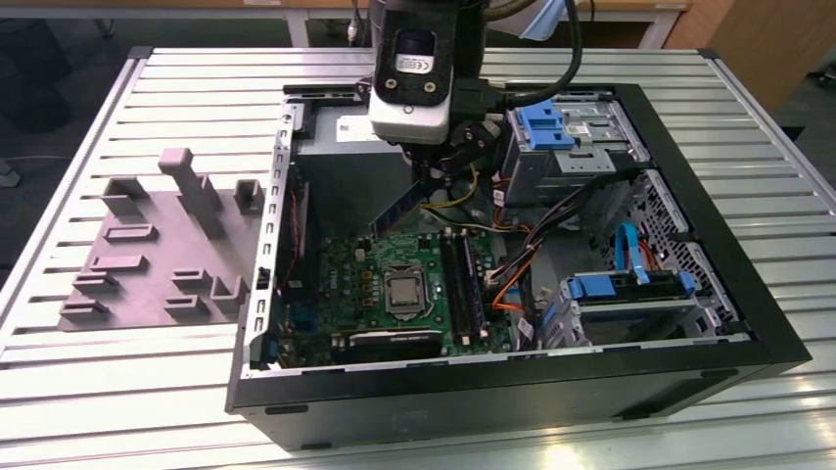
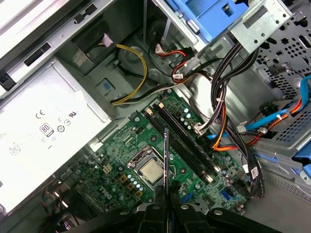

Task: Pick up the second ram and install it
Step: 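Insert the second ram into the second slot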

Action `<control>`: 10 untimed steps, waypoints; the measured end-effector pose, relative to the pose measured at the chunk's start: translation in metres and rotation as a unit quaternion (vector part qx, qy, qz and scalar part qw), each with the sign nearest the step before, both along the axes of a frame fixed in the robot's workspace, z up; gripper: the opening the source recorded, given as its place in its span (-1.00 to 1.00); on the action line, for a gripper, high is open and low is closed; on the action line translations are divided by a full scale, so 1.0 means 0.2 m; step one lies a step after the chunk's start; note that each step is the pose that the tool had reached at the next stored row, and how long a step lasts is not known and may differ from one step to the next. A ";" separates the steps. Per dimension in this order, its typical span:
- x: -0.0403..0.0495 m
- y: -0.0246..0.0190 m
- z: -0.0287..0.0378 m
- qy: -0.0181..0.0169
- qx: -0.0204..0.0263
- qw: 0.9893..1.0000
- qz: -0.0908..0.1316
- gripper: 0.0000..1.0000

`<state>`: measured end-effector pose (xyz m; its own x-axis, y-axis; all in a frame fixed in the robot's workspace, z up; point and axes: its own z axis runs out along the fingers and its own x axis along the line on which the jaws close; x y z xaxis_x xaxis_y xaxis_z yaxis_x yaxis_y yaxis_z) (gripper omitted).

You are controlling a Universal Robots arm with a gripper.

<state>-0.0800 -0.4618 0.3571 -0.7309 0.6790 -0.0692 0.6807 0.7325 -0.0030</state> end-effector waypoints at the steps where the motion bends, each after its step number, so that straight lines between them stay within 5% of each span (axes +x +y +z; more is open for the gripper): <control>1: 0.000 0.000 0.000 0.000 0.000 1.000 0.000 -0.72; 10: 0.000 0.000 0.000 0.000 0.000 1.000 0.001 -0.72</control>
<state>-0.0800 -0.4618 0.3572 -0.7323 0.6775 -0.0692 0.6793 0.7339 -0.0030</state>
